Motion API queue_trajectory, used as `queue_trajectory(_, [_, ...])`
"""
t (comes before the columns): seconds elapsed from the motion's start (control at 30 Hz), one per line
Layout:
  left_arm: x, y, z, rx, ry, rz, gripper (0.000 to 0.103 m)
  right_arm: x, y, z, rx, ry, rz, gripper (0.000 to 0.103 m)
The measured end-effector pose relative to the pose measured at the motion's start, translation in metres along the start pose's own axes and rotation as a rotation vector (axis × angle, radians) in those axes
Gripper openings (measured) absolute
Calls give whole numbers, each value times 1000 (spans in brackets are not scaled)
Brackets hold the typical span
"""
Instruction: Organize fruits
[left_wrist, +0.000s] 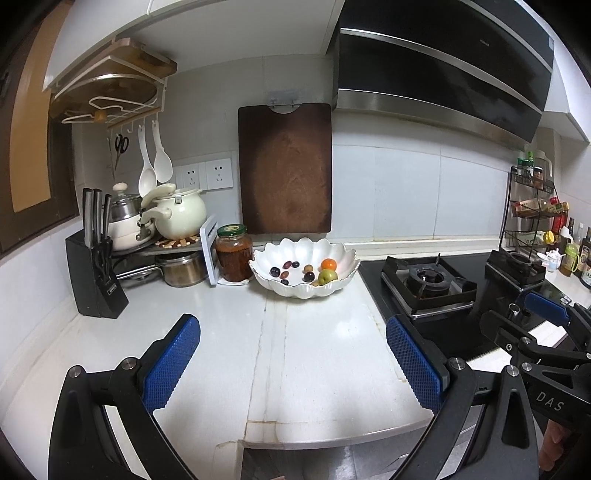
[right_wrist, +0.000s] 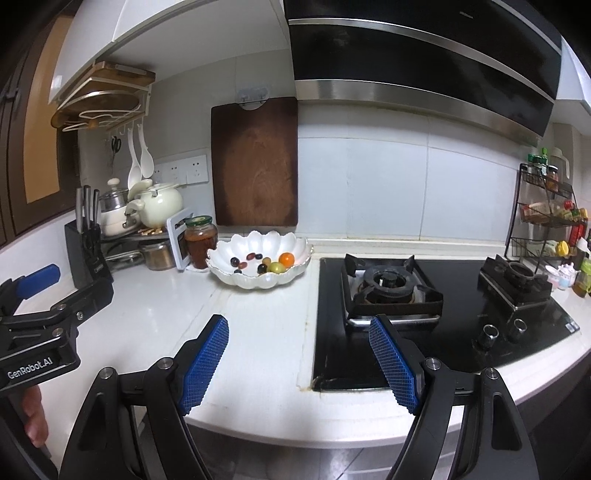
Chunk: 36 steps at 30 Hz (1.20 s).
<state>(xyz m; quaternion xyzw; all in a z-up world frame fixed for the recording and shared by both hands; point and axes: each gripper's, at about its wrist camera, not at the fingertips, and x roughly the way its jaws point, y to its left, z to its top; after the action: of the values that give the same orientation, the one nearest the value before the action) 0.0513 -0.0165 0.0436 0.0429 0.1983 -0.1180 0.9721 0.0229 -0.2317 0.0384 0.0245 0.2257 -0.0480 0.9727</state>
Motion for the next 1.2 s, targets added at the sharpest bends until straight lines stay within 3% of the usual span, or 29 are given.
queue_trajectory(1.2, [-12, 1, 0, 4, -22, -4, 103, -12, -2, -1, -4, -9, 1, 80])
